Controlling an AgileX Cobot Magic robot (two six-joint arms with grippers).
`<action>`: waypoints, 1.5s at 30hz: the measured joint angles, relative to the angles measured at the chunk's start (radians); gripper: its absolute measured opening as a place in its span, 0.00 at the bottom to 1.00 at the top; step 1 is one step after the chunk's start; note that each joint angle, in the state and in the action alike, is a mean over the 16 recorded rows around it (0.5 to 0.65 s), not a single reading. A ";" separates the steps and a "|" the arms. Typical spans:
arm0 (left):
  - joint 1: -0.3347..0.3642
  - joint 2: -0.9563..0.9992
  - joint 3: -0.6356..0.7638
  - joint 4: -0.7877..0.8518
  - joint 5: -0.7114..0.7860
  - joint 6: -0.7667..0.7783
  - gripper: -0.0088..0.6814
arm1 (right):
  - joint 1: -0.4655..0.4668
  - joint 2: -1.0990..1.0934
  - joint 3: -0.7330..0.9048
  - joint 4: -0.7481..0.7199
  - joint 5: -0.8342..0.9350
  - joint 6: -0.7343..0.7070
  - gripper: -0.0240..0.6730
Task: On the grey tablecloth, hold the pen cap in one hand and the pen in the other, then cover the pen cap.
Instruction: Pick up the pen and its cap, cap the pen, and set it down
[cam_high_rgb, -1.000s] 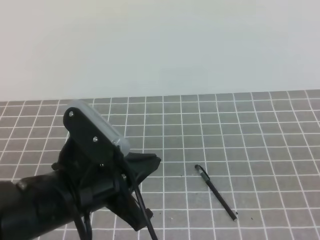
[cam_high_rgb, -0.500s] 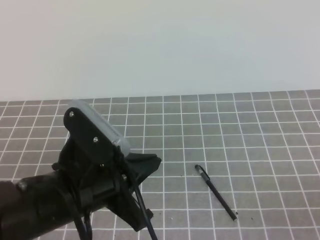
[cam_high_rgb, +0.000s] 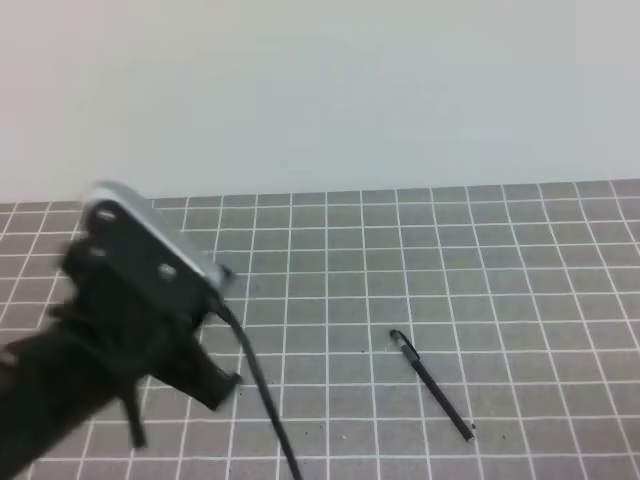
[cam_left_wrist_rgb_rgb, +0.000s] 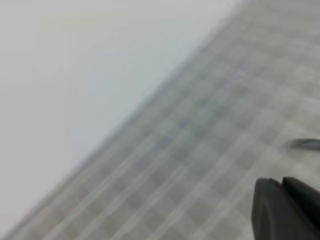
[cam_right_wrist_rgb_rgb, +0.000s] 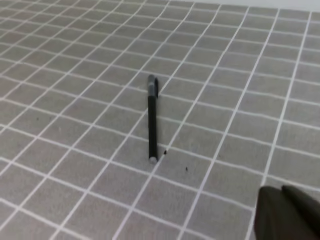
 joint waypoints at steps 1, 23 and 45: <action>0.022 -0.020 0.007 -0.006 -0.013 0.012 0.01 | 0.000 0.000 0.000 0.000 0.006 0.000 0.05; 0.491 -0.616 0.331 0.006 0.056 -0.108 0.01 | 0.000 0.001 0.000 0.000 0.048 -0.001 0.05; 0.548 -0.957 0.560 1.688 0.351 -2.126 0.01 | 0.000 0.000 0.000 0.000 0.048 -0.001 0.05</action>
